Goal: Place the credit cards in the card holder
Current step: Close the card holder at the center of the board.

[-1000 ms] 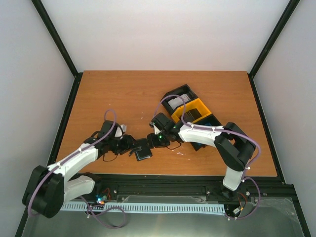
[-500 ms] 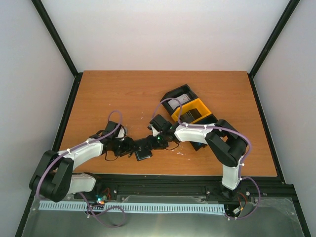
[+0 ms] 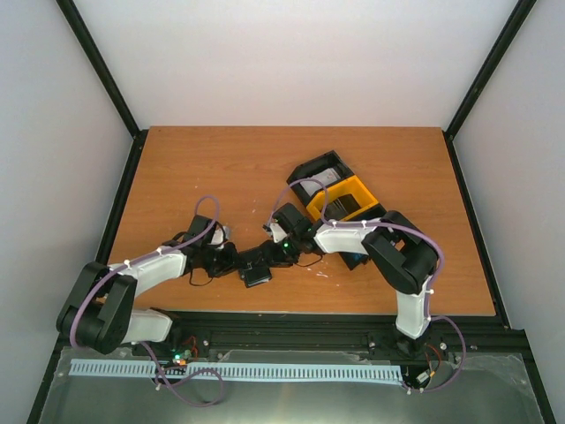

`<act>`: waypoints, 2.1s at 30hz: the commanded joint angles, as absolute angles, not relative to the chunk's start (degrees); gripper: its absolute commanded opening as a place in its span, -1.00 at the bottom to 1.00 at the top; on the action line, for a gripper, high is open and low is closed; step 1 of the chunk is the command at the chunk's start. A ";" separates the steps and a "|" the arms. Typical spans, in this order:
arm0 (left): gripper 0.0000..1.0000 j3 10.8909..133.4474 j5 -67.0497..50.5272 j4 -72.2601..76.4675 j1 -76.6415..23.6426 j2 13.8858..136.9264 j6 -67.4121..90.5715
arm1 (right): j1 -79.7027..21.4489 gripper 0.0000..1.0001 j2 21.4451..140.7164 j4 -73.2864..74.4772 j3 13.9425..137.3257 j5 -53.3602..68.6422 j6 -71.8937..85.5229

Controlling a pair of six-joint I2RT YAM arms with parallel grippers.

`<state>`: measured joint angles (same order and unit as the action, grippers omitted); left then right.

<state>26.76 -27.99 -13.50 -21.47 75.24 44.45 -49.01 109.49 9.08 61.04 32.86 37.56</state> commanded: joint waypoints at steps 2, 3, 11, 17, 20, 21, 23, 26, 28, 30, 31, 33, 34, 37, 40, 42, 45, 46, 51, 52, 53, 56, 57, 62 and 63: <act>-0.88 23.03 -23.74 -16.46 -21.53 78.10 43.65 | -49.04 0.00 112.18 -0.45 58.51 41.22 39.12; -0.88 23.10 -23.83 -16.30 -21.53 78.33 43.47 | -49.04 0.00 112.34 -1.50 58.61 42.23 39.40; -0.76 24.92 -24.15 -17.41 -21.53 78.62 42.36 | -49.04 -0.08 113.94 -9.84 59.96 47.78 42.65; -0.69 25.94 -23.66 -18.91 -21.53 77.91 42.36 | -49.04 -0.72 113.26 -9.48 60.36 45.28 42.89; -0.46 27.81 -21.03 -22.11 -21.53 75.45 42.44 | -48.73 -0.94 110.72 -5.62 61.06 41.58 40.85; -0.36 28.66 -20.07 -23.30 -21.53 74.36 42.53 | -48.51 -0.94 109.55 -3.08 61.77 40.09 39.47; -0.13 30.51 -18.60 -25.15 -21.53 71.94 42.55 | -48.12 -0.94 106.89 4.11 63.96 36.42 36.06; 0.12 33.34 -15.82 -27.14 -21.53 68.72 43.36 | -47.60 -0.94 102.62 18.83 68.13 29.24 30.43; 0.24 34.92 -14.14 -27.44 -21.53 67.25 44.17 | -47.53 -0.95 100.13 27.60 70.71 23.78 27.35; 0.27 36.20 -13.00 -27.34 -21.53 66.50 44.69 | -47.50 -0.94 98.52 35.37 72.85 17.23 25.15; 0.28 36.80 -12.50 -27.19 -21.53 66.38 44.83 | -47.47 -0.94 97.87 39.16 73.64 13.90 24.39; 0.33 37.69 -12.03 -26.65 -21.53 66.33 44.95 | -47.48 -0.95 96.29 45.53 74.99 7.56 23.19; 0.33 38.09 -11.96 -26.34 -21.53 66.40 44.97 | -47.54 -0.94 95.64 48.32 75.59 3.76 22.86; 0.34 38.55 -12.54 -24.68 -21.53 66.47 44.91 | -47.53 -0.94 94.35 55.89 77.78 -6.58 22.21; 0.35 38.68 -12.88 -23.74 -21.49 66.53 45.01 | -47.55 -0.94 95.09 63.07 80.87 -15.75 22.85; 0.35 38.82 -12.72 -23.56 -21.45 66.53 45.17 | -47.75 -0.94 96.24 66.40 82.78 -19.97 23.72; 0.35 39.38 -11.00 -24.04 -21.45 66.17 45.74 | -48.79 -0.94 99.40 69.80 84.48 -25.34 24.90; 0.35 39.72 -10.18 -24.43 -21.37 65.96 45.96 | -49.42 -0.94 100.86 70.78 85.07 -26.82 25.26; 0.39 42.43 -7.66 -26.82 -19.79 64.46 46.23 | -53.55 -0.94 110.16 74.69 87.31 -33.38 28.80; 0.39 42.98 -7.54 -27.29 -19.14 64.05 46.08 | -54.35 -0.95 111.93 75.55 88.34 -34.69 29.59; 0.40 43.52 -7.84 -27.67 -17.97 63.66 45.83 | -55.16 -0.94 113.77 76.48 89.45 -35.50 30.34; 0.40 45.37 -9.21 -28.81 -14.51 62.67 44.58 | -58.29 -0.94 118.69 79.15 94.05 -36.27 32.06; 0.40 46.27 -9.63 -29.23 -13.37 62.48 43.90 | -59.49 -0.94 120.17 79.92 95.92 -36.09 32.38; 0.40 51.15 -10.52 -30.98 -9.26 63.03 40.36 | -64.20 -0.85 127.00 80.93 103.65 -31.26 32.15; 0.40 51.83 -10.69 -31.11 -8.70 63.28 39.85 | -64.77 -0.79 128.16 80.46 104.39 -30.08 31.90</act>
